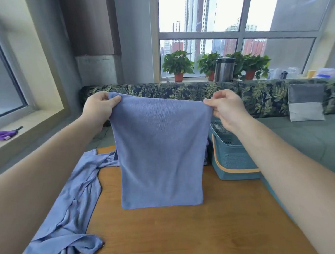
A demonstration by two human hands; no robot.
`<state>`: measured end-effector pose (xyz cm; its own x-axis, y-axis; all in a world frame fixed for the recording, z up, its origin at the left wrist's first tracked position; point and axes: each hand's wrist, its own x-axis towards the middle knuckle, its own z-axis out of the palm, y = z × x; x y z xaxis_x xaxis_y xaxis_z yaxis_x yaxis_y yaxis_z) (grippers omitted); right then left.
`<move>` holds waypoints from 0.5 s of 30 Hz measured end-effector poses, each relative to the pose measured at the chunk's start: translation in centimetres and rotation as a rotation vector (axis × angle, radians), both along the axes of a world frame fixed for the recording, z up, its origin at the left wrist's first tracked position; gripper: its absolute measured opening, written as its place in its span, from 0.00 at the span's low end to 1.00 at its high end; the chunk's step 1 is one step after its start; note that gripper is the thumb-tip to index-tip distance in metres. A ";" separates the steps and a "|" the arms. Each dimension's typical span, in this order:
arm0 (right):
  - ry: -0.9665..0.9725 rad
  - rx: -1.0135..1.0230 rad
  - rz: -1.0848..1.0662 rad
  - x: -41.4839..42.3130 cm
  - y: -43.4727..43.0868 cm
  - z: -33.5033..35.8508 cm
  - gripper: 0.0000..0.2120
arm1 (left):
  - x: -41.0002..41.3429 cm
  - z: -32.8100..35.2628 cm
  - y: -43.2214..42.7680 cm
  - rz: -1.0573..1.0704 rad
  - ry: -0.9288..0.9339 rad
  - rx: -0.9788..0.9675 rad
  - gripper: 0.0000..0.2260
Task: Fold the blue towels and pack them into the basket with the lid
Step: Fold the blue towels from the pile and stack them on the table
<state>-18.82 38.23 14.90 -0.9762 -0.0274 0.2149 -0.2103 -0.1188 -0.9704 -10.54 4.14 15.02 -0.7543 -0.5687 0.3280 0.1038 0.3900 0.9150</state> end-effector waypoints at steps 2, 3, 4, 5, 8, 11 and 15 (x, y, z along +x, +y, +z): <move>0.050 0.015 0.021 0.4 0.2 1.1 0.10 | 0.2 1.1 -0.2 0.050 -0.030 -0.032 0.19; 0.076 0.029 0.034 0.7 0.4 1.5 0.09 | 0.6 1.3 -0.2 0.068 -0.007 -0.008 0.20; 0.095 0.037 0.049 1.1 0.6 1.8 0.08 | 1.1 1.5 0.0 0.069 0.036 0.029 0.18; 0.105 0.024 0.071 1.7 0.9 2.1 0.08 | 1.7 1.7 0.2 0.039 0.078 0.075 0.15; 0.100 -0.114 0.190 3.9 2.3 3.0 0.08 | 4.5 2.4 1.2 -0.200 0.136 0.185 0.05; 0.179 -0.087 0.272 5.7 4.2 3.8 0.10 | 7.0 3.1 1.5 -0.360 0.134 0.158 0.10; 0.294 0.305 0.155 5.7 4.8 3.5 0.19 | 7.0 2.5 1.4 -0.317 0.051 -0.035 0.19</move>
